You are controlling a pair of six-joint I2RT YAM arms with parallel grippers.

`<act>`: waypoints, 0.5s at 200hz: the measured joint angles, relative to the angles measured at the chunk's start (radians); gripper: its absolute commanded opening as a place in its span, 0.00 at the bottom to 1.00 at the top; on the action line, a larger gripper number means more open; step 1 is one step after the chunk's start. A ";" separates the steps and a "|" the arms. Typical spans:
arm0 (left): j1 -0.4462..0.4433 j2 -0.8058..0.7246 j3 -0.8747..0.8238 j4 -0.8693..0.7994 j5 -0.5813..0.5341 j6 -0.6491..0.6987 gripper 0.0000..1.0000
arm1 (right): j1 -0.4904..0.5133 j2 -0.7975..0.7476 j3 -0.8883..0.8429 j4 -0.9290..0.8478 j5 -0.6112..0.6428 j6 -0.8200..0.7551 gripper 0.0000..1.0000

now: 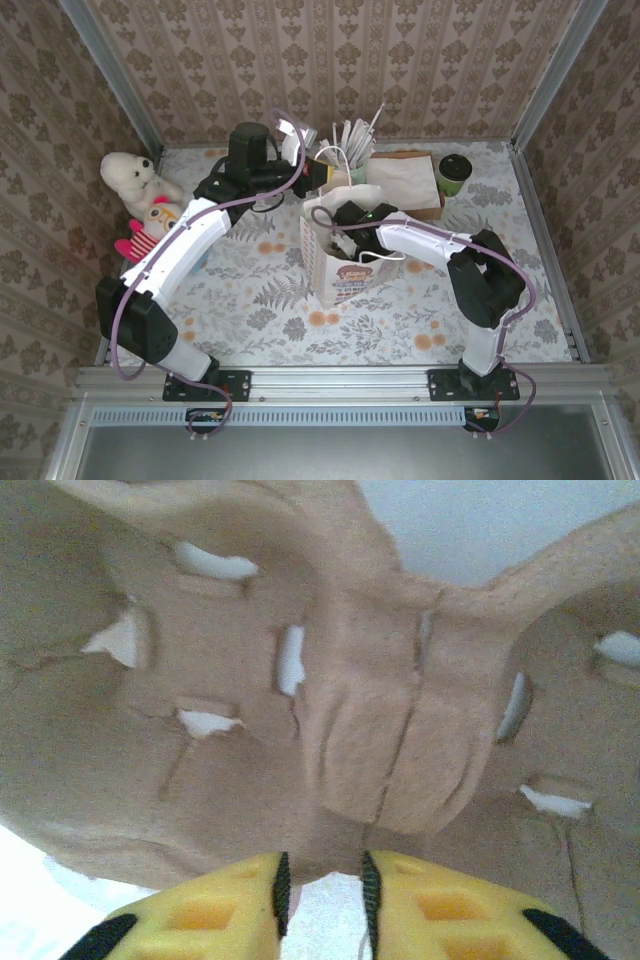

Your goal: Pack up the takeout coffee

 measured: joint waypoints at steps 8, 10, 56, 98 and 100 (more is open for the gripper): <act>0.000 0.002 0.000 0.000 0.002 0.002 0.00 | 0.000 -0.007 0.022 -0.002 -0.005 0.002 0.48; 0.000 0.002 0.000 0.000 0.003 0.003 0.00 | 0.000 -0.010 0.028 -0.002 -0.008 0.004 0.49; 0.003 0.007 0.001 0.011 0.016 0.006 0.00 | -0.004 -0.166 0.110 0.020 -0.056 -0.004 0.71; 0.006 0.011 0.001 -0.006 0.016 0.022 0.00 | -0.012 -0.241 0.161 0.102 -0.129 -0.014 0.93; 0.006 0.011 0.001 -0.007 0.017 0.023 0.00 | -0.013 -0.243 0.164 0.103 -0.132 -0.020 0.93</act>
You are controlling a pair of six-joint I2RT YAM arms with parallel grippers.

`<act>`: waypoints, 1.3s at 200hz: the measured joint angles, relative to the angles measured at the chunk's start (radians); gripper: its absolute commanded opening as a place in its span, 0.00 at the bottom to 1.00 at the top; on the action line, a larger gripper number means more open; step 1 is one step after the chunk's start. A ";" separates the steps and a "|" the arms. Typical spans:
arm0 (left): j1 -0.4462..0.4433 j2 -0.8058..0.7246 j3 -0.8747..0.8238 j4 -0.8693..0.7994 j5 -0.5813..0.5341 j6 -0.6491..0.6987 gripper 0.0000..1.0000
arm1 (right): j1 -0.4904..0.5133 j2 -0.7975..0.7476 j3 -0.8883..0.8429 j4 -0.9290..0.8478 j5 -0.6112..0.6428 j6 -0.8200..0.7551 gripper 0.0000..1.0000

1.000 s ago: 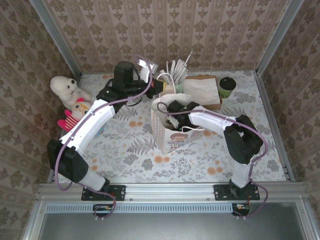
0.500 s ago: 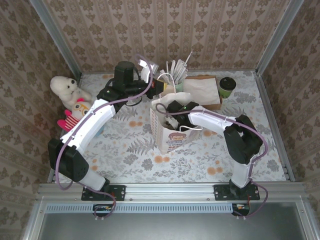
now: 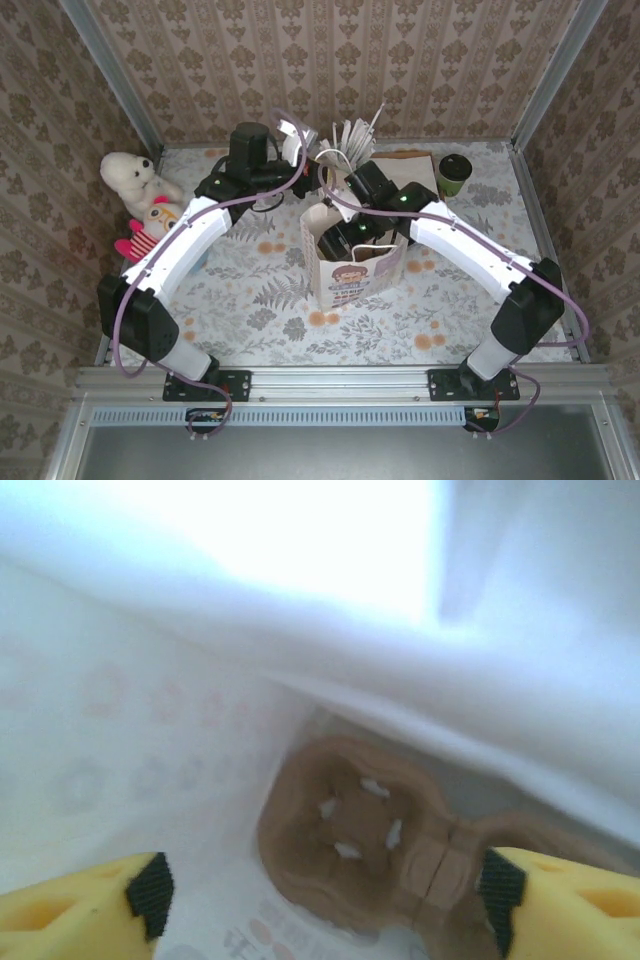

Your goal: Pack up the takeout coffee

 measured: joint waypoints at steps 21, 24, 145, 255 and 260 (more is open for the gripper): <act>0.001 0.000 0.000 0.002 0.002 0.004 0.00 | -0.025 -0.034 0.032 0.042 -0.055 -0.002 1.00; 0.001 0.000 0.000 0.002 0.003 0.005 0.00 | -0.029 -0.039 0.037 0.047 -0.059 -0.001 1.00; 0.014 0.045 0.042 -0.018 0.105 0.037 0.00 | -0.280 -0.075 0.166 0.017 -0.068 -0.413 0.87; 0.015 0.089 0.141 -0.153 0.180 0.127 0.00 | -0.267 0.277 0.538 -0.339 -0.100 -0.697 0.57; 0.015 0.091 0.143 -0.156 0.182 0.128 0.00 | -0.266 0.275 0.534 -0.339 -0.100 -0.706 0.51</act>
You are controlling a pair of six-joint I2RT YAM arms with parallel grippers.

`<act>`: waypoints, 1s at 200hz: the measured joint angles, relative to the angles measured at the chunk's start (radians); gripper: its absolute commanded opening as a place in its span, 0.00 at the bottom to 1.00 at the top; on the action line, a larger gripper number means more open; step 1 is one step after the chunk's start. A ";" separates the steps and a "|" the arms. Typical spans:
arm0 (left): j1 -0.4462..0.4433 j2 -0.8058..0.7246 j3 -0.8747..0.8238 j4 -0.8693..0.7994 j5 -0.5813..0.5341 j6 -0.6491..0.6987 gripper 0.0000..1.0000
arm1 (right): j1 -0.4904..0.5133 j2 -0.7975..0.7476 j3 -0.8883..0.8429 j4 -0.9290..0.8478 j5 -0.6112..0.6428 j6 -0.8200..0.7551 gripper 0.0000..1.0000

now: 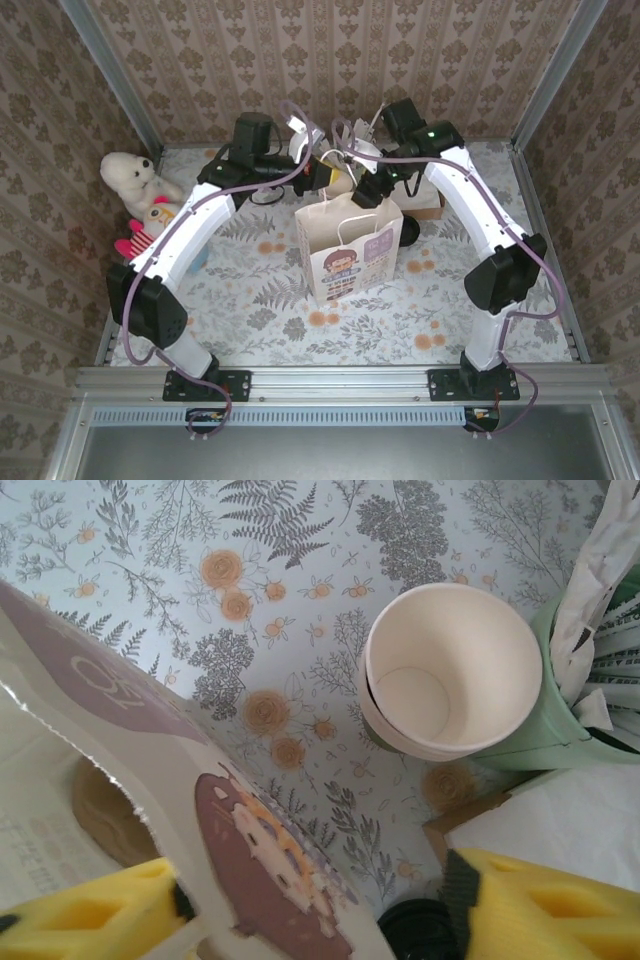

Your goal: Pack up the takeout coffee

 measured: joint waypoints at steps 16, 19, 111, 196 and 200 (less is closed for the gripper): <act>-0.001 0.001 0.006 -0.006 0.005 0.001 0.00 | 0.001 -0.011 -0.019 0.006 0.000 -0.002 0.37; -0.001 0.002 0.008 -0.007 0.005 0.002 0.00 | 0.001 -0.014 -0.024 0.009 0.000 -0.009 0.34; 0.033 -0.052 0.015 -0.014 0.045 0.003 0.70 | 0.111 -0.276 -0.276 0.132 0.091 0.263 0.04; 0.143 -0.236 -0.077 -0.011 -0.288 -0.137 1.00 | 0.194 -0.378 -0.411 0.181 0.288 0.741 0.01; 0.145 -0.236 -0.077 -0.020 -0.326 -0.150 1.00 | 0.198 -0.381 -0.419 0.182 0.297 0.761 0.01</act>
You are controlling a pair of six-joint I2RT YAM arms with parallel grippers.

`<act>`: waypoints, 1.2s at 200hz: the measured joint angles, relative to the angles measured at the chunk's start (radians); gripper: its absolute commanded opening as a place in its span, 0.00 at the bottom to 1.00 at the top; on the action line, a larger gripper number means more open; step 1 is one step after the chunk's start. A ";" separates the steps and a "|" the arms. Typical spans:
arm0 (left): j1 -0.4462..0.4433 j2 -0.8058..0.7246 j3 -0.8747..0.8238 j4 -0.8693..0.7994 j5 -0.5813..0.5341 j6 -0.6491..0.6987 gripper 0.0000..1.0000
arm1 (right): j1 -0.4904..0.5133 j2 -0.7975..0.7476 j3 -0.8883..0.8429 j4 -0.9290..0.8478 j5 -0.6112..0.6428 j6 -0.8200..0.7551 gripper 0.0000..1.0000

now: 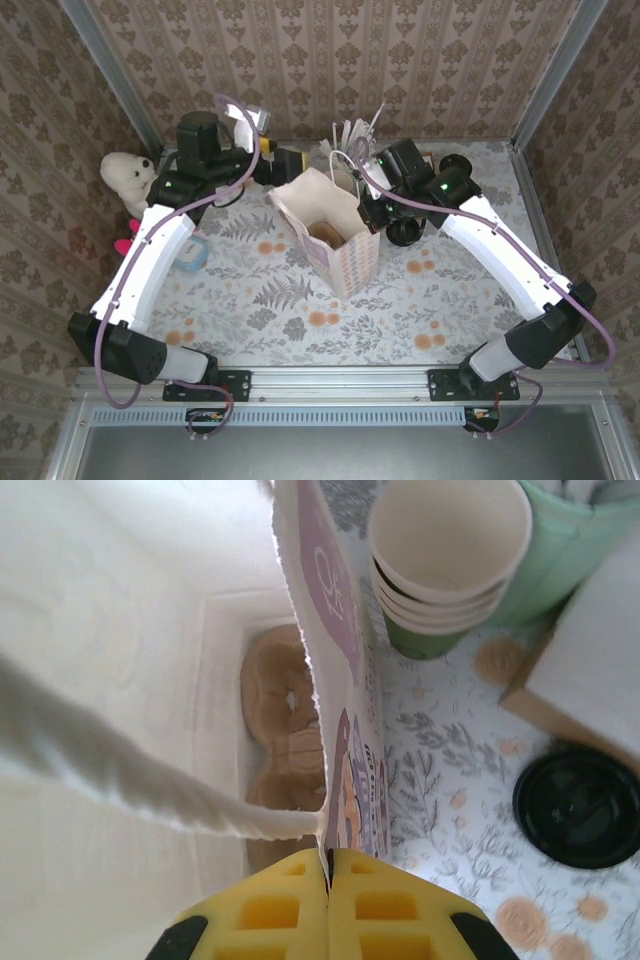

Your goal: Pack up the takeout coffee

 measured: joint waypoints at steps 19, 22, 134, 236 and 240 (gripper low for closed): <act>0.014 0.004 0.001 -0.060 -0.185 -0.076 1.00 | 0.014 -0.020 -0.026 0.008 0.023 0.066 0.02; 0.018 0.005 0.002 -0.071 -0.208 -0.089 1.00 | 0.015 -0.023 -0.028 0.008 0.025 0.072 0.02; 0.059 0.108 0.010 -0.243 -0.459 -0.299 1.00 | 0.022 -0.060 -0.106 -0.014 0.107 0.248 0.42; -0.087 0.124 -0.260 -0.350 -0.531 -0.500 1.00 | 0.006 -0.061 -0.105 -0.003 0.095 0.310 0.29; -0.096 0.124 -0.272 -0.352 -0.524 -0.509 1.00 | 0.006 -0.061 -0.105 -0.002 0.096 0.314 0.29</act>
